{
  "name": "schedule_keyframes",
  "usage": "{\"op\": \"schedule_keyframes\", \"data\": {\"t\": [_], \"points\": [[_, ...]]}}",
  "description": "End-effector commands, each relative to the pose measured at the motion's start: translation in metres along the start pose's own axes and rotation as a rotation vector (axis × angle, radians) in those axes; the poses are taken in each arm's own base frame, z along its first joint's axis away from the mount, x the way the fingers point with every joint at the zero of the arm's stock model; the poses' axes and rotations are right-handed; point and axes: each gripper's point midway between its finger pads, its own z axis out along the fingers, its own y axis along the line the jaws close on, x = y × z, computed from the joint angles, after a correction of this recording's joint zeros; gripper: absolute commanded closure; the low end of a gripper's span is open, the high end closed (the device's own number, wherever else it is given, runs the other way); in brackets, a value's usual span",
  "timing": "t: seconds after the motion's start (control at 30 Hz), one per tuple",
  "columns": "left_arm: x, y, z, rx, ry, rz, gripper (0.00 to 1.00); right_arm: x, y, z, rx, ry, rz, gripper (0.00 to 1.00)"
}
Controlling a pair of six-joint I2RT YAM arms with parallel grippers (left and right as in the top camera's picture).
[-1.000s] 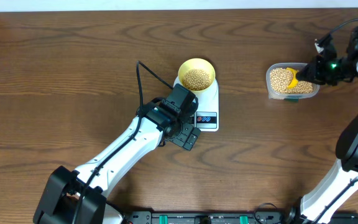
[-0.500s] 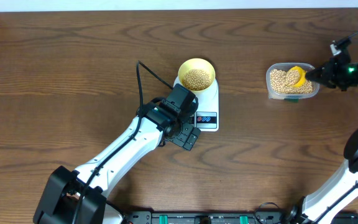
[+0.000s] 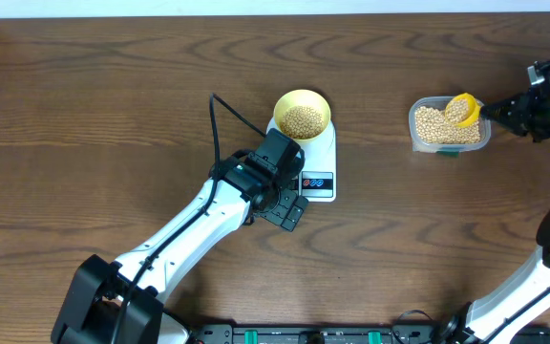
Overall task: Scoop item into bowl and weigh 50g on scale
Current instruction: 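Push the scoop through the chickpeas and lift it filled, then carry the filled scoop left and tip it over the yellow bowl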
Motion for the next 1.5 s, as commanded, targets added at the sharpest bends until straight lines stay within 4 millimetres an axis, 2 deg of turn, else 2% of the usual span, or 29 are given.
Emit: {"op": "schedule_keyframes", "data": {"t": [0.0, 0.47, 0.77, 0.97, 1.47], "points": [[-0.002, 0.001, -0.002, -0.008, -0.007, -0.015, 0.02, 0.000, 0.006, -0.002, -0.068, -0.013, 0.005, 0.99], [-0.002, 0.001, -0.002, -0.008, -0.007, -0.015, 0.02, -0.004, 0.031, -0.006, -0.219, -0.043, 0.018, 0.99], [-0.002, 0.001, -0.002, -0.008, -0.007, -0.015, 0.02, -0.010, 0.060, -0.014, -0.386, -0.085, -0.024, 0.99], [-0.002, 0.001, -0.002, -0.008, -0.007, -0.015, 0.02, -0.015, 0.086, -0.021, -0.535, -0.127, -0.091, 0.99], [-0.002, 0.001, -0.002, -0.008, -0.007, -0.015, 0.02, -0.007, 0.124, 0.015, -0.599, -0.024, -0.125, 0.99]]}}
